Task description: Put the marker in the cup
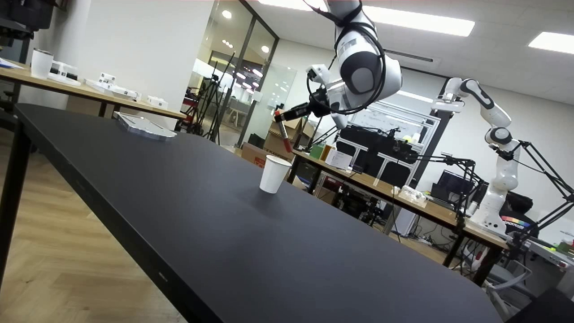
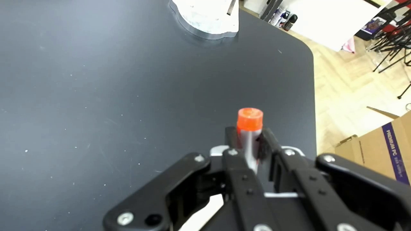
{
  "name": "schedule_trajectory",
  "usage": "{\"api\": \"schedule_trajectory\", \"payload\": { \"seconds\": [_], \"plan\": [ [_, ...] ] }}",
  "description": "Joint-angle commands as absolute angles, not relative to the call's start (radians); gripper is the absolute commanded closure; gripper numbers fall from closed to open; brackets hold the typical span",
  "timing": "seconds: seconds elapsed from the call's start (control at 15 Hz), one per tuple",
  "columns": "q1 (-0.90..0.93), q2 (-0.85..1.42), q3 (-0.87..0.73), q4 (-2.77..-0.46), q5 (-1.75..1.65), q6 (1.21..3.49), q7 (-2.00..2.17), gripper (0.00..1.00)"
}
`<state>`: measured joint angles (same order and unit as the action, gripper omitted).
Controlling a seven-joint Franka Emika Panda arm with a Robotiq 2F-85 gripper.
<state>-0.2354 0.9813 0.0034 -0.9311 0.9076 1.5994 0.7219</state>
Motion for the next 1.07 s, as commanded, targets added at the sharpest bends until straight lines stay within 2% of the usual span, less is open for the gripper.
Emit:
{"api": "schedule_trajectory", "payload": {
  "seconds": [0.0, 1.0],
  "plan": [
    [-0.246, 1.015, 0.024, -0.899, 0.923, 1.590, 0.727, 0.95],
    [-0.253, 1.110, 0.038, -0.850, 0.940, 1.592, 0.680, 0.95]
  ]
}}
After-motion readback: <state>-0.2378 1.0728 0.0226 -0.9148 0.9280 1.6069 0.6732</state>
